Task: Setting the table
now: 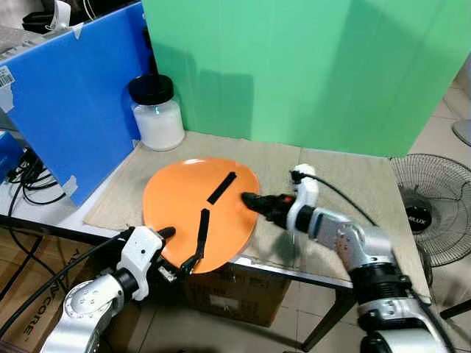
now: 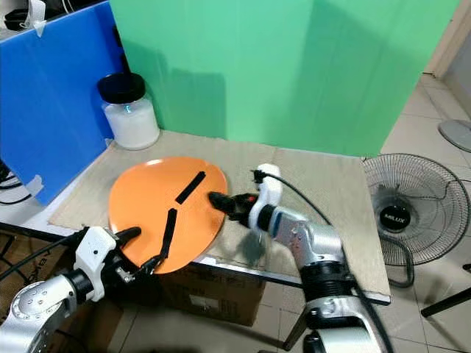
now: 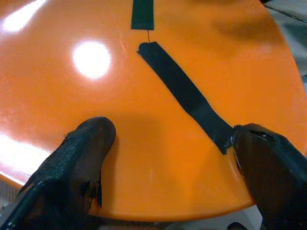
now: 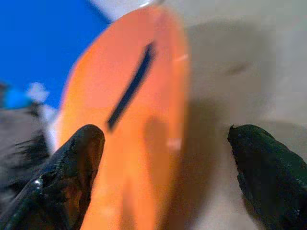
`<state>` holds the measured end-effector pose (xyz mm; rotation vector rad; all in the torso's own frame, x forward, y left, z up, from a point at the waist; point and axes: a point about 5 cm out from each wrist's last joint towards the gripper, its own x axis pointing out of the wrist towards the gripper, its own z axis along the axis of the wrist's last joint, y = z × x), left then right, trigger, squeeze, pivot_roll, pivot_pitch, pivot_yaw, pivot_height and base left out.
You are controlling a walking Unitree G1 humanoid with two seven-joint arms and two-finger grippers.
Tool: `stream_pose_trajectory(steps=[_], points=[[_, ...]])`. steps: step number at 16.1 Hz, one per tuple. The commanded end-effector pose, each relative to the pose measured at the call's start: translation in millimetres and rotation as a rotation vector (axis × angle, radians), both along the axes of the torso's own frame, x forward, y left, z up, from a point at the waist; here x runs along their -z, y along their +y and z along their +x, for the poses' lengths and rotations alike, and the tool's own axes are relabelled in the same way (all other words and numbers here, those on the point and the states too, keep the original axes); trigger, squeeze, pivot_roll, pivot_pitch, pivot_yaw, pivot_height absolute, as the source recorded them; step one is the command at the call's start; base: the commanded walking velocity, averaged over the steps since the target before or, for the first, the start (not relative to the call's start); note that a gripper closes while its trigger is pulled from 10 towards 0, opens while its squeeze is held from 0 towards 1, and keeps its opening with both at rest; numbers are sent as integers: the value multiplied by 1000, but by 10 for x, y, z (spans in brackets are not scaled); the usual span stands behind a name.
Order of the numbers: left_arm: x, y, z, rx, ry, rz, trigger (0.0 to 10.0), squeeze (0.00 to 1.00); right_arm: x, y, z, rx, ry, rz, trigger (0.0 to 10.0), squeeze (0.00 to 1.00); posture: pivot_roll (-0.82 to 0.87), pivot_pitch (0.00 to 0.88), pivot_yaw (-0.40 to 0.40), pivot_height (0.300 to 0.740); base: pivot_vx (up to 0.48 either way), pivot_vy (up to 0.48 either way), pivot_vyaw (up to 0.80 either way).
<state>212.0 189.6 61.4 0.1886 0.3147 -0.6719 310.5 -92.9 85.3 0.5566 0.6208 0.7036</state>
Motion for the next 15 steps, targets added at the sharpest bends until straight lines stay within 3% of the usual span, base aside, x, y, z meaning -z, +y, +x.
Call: stream_pose_trajectory(steps=[1,4,5,6,7,9,10,15], points=[[101,13,-58,17,56,28,10000,0,-44,12,5,-15,1,50,10000,0,-63,0,16,740,0,0,0],[119,1,-62,35,62,29,10000,0,-20,129,-87,-108,24,139,10000,0,-62,4,16,740,0,0,0],[122,2,-63,39,62,30,10000,0,18,176,-129,-143,42,163,7529,0,-62,5,16,740,0,0,0],[123,2,-63,40,62,30,10000,0,34,188,-140,-151,49,167,7529,0,-62,5,16,740,0,0,0],[123,3,-59,42,62,30,10000,0,98,208,-161,-157,66,156,4706,0,-62,6,16,740,0,0,0],[118,5,-51,45,59,31,10000,0,194,229,-183,-151,96,154,784,0,-60,8,15,740,0,0,0],[110,8,-39,48,54,32,10000,0,240,247,-192,-130,128,188,0,0,-58,10,14,740,0,0,0],[97,21,-16,53,40,39,10000,0,253,281,-179,-52,215,371,0,0,-59,10,13,740,0,0,0]])
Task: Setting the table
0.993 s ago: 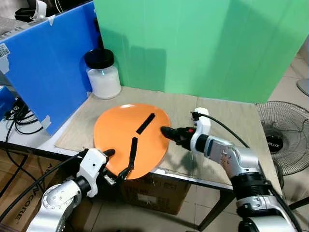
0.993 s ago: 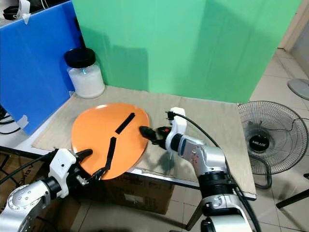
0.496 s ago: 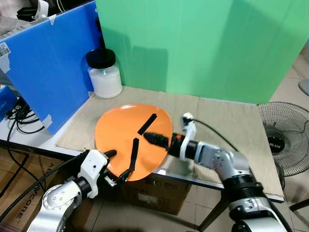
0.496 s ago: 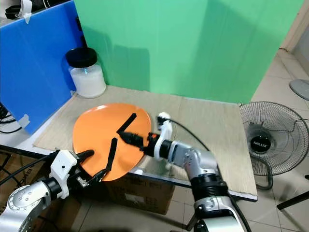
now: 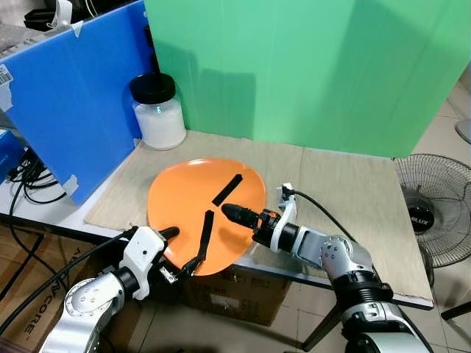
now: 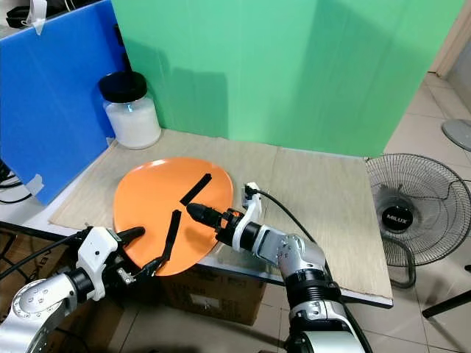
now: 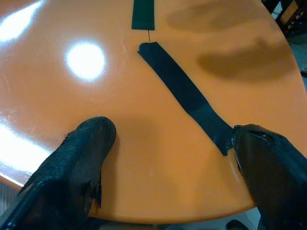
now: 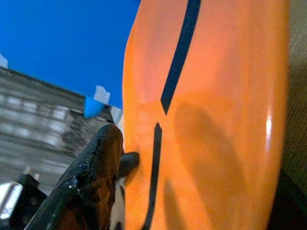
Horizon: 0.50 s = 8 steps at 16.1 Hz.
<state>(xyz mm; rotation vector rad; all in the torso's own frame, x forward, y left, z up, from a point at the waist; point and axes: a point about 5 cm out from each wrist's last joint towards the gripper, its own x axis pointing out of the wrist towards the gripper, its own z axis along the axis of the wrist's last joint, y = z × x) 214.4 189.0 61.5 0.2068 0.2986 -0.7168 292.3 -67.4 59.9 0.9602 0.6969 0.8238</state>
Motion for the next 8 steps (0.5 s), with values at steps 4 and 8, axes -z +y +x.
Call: stream_pose_trajectory(steps=[4,8], points=[[83,42,-10,8,44,42,10000,0,24,33,-31,-22,62,64,0,0,-57,7,13,740,0,0,0],[67,64,15,12,32,50,10000,0,32,33,-25,-22,65,67,0,0,-57,6,15,740,0,0,0]])
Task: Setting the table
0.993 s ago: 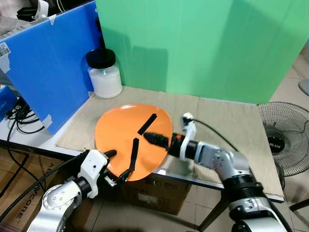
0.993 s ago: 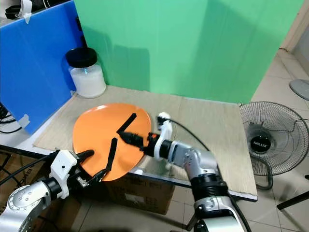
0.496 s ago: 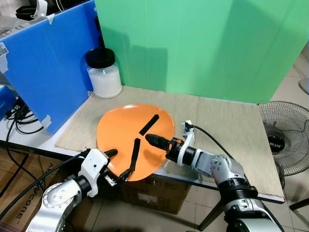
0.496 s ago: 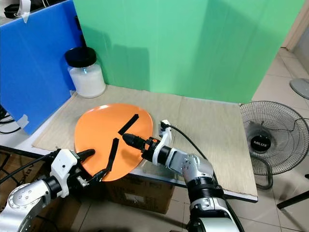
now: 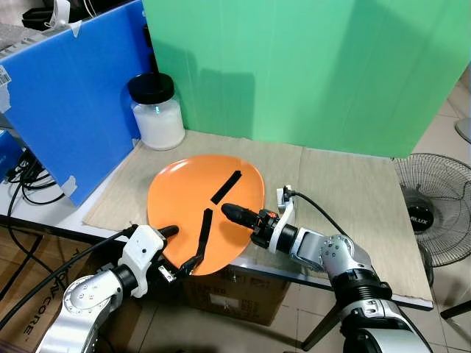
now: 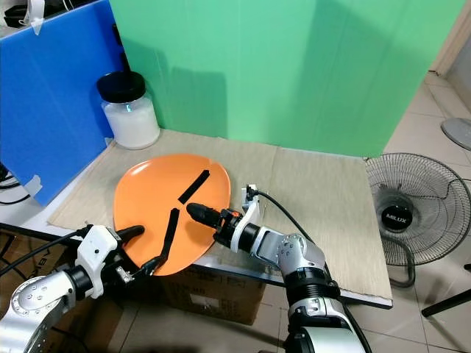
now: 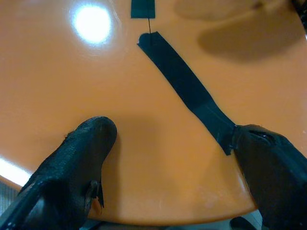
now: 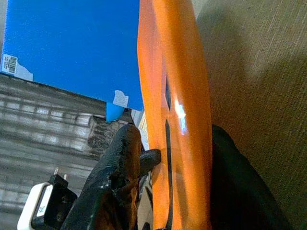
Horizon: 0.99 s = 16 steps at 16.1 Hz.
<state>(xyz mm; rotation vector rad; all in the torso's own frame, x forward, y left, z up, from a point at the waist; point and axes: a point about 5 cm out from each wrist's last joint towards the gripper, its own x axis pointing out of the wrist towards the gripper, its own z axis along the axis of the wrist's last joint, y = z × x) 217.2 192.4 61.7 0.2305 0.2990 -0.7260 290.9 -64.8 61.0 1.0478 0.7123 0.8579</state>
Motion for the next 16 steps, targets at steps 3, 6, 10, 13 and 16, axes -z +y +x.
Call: stream_pose_trajectory(steps=[3,6,10,13,16], points=[[63,43,-4,-1,34,32,10000,0,41,1,1,0,24,-12,0,0,-57,6,17,740,0,0,0],[51,58,10,-5,24,37,10000,0,37,-12,7,-2,24,-13,0,0,-54,4,17,740,0,0,0],[-9,67,33,-2,-1,42,10000,0,7,0,32,-2,16,-18,0,0,-45,4,15,740,0,0,0],[-260,63,85,-8,-103,51,10000,0,-143,-9,101,20,-13,16,0,0,-34,0,20,740,0,0,0],[-592,-24,92,-23,-221,20,10000,0,-286,-77,180,72,-43,35,0,0,-35,0,34,740,0,0,0]])
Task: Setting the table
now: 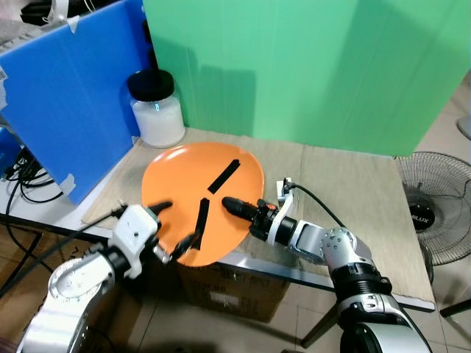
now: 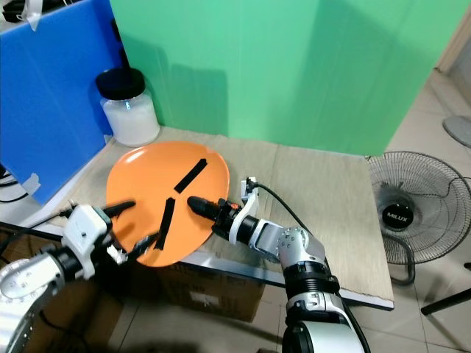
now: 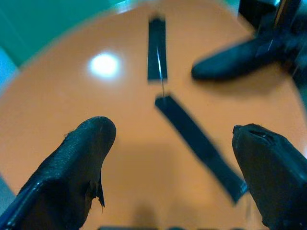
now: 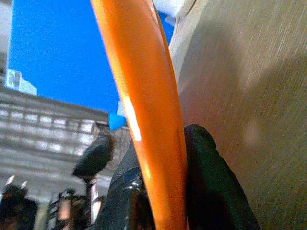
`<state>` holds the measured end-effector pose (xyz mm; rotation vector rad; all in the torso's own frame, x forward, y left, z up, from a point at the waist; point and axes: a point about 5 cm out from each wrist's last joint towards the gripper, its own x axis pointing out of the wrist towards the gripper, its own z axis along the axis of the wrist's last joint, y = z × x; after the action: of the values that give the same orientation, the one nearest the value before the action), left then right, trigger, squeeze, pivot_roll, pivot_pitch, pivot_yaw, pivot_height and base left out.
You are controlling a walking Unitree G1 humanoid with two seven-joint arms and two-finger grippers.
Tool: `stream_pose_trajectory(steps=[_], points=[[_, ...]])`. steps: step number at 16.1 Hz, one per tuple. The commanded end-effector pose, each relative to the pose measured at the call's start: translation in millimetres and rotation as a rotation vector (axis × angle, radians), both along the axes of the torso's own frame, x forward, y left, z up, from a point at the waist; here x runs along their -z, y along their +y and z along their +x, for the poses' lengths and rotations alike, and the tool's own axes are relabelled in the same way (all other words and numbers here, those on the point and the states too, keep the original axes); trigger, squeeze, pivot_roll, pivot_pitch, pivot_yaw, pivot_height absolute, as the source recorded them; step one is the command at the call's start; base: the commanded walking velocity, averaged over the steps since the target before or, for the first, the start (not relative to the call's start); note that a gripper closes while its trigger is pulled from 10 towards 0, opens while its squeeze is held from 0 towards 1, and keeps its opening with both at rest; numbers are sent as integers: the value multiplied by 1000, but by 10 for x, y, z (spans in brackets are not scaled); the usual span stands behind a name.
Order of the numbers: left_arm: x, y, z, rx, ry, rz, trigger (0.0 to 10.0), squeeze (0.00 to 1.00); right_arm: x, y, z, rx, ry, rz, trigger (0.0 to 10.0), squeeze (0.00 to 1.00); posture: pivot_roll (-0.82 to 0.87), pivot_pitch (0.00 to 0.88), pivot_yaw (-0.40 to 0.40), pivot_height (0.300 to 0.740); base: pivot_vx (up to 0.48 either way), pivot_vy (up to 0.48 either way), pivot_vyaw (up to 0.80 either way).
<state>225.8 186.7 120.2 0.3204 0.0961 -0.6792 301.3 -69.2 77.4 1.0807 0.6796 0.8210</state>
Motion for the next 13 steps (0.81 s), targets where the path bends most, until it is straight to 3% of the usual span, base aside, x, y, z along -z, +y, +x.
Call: stream_pose_trajectory(steps=[1,3,4,5,6,7,8,9,10,13], points=[[-137,-13,-2,-20,-47,-21,10000,0,-174,-82,104,45,-61,17,0,0,-37,0,37,740,0,0,0],[-349,-137,-50,-16,-104,-107,10000,0,-310,-206,154,99,-104,13,0,0,-42,0,40,740,0,0,0],[-425,-181,-76,-32,-133,-124,10000,925,-390,-285,158,123,-134,-3,0,0,-45,0,41,740,0,0,0],[-499,-208,-102,-73,-166,-141,10000,855,-464,-374,142,141,-172,-40,0,0,-48,0,42,740,0,0,0],[-566,-206,-113,-140,-209,-163,10000,580,-554,-473,121,164,-232,-73,0,0,-51,0,48,740,0,0,0],[-607,-196,-124,-194,-227,-185,10000,0,-637,-547,103,194,-273,-70,0,0,-53,0,50,740,0,0,0],[-588,-152,-134,-290,-225,-174,10000,0,-726,-675,66,229,-298,-94,10000,0,-52,0,52,740,0,0,0],[-469,-91,-149,-393,-193,-108,10000,0,-809,-813,1,265,-351,-146,10000,0,-51,0,53,740,0,0,0],[-420,-93,-170,-417,-184,-88,10000,0,-870,-870,-46,292,-401,-162,10000,0,-53,0,55,740,0,0,0],[-462,-170,-194,-500,-189,-146,10000,0,-1004,-1039,-227,426,-450,-174,10000,0,-58,0,63,740,0,0,-744]])
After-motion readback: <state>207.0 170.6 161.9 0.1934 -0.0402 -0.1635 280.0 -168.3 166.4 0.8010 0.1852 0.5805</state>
